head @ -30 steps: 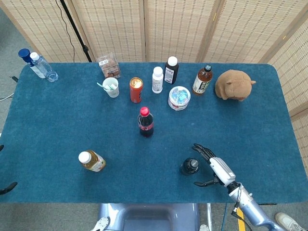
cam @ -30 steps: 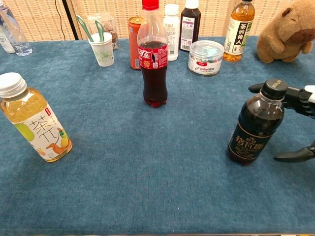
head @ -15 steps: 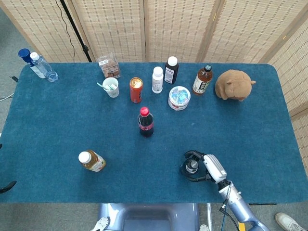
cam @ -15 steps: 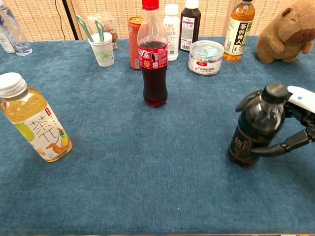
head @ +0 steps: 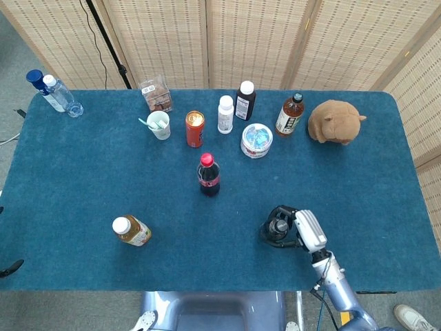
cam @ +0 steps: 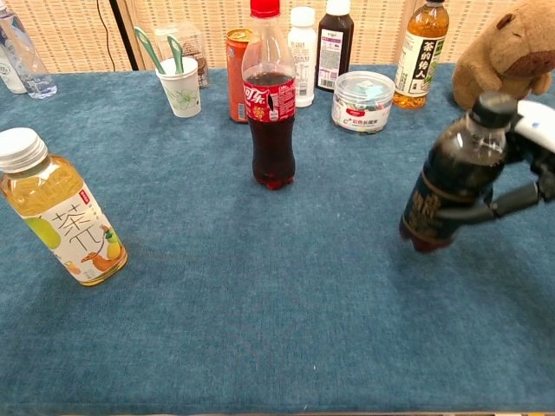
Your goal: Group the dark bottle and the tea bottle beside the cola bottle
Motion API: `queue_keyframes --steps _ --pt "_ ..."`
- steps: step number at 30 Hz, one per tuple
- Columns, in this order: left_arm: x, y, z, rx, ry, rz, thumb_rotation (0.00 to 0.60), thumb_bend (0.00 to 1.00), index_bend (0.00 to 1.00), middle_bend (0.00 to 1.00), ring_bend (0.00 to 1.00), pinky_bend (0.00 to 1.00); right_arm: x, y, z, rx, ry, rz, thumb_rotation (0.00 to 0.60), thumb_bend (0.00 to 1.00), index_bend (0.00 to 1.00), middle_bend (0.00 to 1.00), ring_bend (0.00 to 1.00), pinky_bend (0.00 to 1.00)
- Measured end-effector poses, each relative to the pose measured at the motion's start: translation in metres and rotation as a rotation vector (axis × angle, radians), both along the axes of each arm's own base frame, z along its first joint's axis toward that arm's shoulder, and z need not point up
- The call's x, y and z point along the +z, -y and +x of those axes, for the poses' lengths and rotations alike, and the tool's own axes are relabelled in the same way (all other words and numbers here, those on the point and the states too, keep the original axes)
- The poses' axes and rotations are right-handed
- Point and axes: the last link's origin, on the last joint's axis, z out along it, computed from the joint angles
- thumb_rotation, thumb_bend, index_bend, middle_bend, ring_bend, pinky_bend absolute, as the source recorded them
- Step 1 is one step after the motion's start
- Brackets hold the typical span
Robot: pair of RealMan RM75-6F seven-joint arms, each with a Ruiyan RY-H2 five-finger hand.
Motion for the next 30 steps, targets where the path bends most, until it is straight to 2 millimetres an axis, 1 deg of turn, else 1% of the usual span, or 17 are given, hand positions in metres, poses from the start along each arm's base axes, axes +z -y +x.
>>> queue_keyframes --steps 4,9,13,15,19,26,30 --pt "0.0 0.0 0.0 0.0 0.0 0.0 0.6 0.02 0.0 0.0 0.0 0.0 0.01 0.027 0.01 0.012 -0.017 -0.038 0.6 0.36 0.63 0.66 0.71 0.65" --pt "0.0 0.0 0.0 -0.001 0.0 -0.005 0.6 0.02 0.0 0.0 0.0 0.0 0.018 0.056 0.011 -0.021 -0.055 -0.068 0.6 0.36 0.63 0.66 0.71 0.65" --pt "0.0 0.0 0.0 -0.003 0.005 -0.018 0.6 0.02 0.0 0.0 0.0 0.0 0.019 0.077 0.01 -0.059 -0.079 -0.081 0.6 0.36 0.63 0.66 0.71 0.65" --pt "0.0 0.0 0.0 -0.003 0.006 -0.019 0.6 0.02 0.0 0.0 0.0 0.0 0.017 0.083 0.011 -0.071 -0.083 -0.076 0.6 0.36 0.63 0.66 0.71 0.65" --pt "0.002 0.0 -0.001 0.0 0.015 -0.015 0.6 0.02 0.0 0.0 0.0 0.0 0.006 0.093 0.019 -0.102 -0.071 -0.041 0.6 0.36 0.63 0.66 0.71 0.65" --pt "0.004 -0.002 -0.003 0.004 0.022 -0.015 0.6 0.02 0.0 0.0 0.0 0.0 -0.014 0.1 0.037 -0.105 -0.08 -0.023 0.6 0.36 0.63 0.66 0.71 0.65" --pt "0.006 -0.002 -0.003 0.007 0.027 -0.013 0.6 0.02 0.0 0.0 0.0 0.0 -0.025 0.105 0.049 -0.124 -0.048 -0.006 0.6 0.36 0.63 0.66 0.71 0.65"
